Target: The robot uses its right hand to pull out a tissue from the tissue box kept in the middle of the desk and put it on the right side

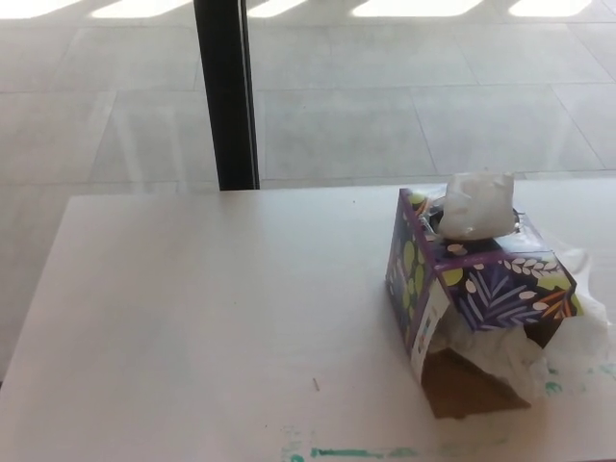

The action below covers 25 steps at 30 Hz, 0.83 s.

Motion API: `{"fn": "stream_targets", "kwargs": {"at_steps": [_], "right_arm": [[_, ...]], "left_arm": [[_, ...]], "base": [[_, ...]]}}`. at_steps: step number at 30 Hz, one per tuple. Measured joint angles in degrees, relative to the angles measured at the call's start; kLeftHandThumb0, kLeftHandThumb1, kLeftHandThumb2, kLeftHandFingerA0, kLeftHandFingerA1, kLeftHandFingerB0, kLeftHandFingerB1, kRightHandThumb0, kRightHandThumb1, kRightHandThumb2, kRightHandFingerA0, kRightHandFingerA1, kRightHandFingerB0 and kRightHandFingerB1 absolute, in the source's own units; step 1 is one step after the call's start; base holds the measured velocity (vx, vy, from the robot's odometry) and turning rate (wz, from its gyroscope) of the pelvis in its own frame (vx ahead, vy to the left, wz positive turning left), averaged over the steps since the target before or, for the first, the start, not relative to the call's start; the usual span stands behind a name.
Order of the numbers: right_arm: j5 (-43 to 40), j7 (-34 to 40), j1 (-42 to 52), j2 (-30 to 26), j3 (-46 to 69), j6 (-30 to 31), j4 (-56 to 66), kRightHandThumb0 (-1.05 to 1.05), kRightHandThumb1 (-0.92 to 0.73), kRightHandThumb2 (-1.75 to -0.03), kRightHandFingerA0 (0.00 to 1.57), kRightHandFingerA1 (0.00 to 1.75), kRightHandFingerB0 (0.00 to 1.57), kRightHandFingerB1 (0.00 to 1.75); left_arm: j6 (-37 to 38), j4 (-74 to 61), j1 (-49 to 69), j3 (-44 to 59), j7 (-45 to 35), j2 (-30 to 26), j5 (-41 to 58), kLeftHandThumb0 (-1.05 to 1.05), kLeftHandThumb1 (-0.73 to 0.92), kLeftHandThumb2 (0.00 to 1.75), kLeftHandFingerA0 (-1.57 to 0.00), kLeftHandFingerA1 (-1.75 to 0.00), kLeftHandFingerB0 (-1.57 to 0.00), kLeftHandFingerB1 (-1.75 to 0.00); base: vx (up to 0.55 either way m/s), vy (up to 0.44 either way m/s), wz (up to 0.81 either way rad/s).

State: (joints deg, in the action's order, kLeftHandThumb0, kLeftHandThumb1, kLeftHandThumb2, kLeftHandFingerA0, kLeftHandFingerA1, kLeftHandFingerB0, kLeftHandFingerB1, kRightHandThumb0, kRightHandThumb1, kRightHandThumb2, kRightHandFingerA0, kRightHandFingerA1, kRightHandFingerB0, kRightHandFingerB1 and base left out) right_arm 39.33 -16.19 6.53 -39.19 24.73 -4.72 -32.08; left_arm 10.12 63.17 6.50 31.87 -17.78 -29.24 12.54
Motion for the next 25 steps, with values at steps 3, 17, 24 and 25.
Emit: {"fn": "stream_targets", "kwargs": {"at_steps": [3, 17, 24, 25], "right_arm": [[-1.24, 1.98, 1.54, 1.35, 2.58, -0.24, -3.58, -0.74, -0.70, -0.61, 0.40, 1.10, 0.45, 0.89], [-8.49, 12.51, 3.77, 2.97, 14.63, -1.50, -19.41, -0.78, -0.64, -0.58, 0.75, 1.09, 0.72, 0.82], [-12.76, 18.23, 3.11, 9.17, 15.14, -2.04, -20.33, -0.77, -0.49, -1.03, 0.82, 0.96, 0.75, 0.83], [-12.76, 18.23, 3.11, 9.17, 15.14, -2.04, -20.33, -0.77, -0.49, -1.03, 0.82, 0.96, 0.75, 0.83]], "left_arm": [[0.05, 0.00, 0.00, 0.35, -0.26, 0.08, 0.07, -0.73, 0.88, 0.67, -0.59, -0.54, -0.50, -0.41], [1.47, 2.52, -0.03, 1.25, -0.49, 0.10, 0.11, -0.74, 0.88, 0.66, -0.60, -0.60, -0.52, -0.45], [1.47, 5.88, 0.02, 1.09, 0.15, 0.08, 0.04, -0.73, 0.88, 0.67, -0.57, -0.61, -0.48, -0.45], [1.47, 5.88, 0.02, 1.09, 0.15, 0.08, 0.04, -0.73, 0.88, 0.67, -0.57, -0.61, -0.48, -0.45]], "base": [[0.00, 0.000, 0.00], [0.00, 0.000, 0.00], [0.00, 0.000, 0.00], [0.00, 0.000, 0.00]]}}
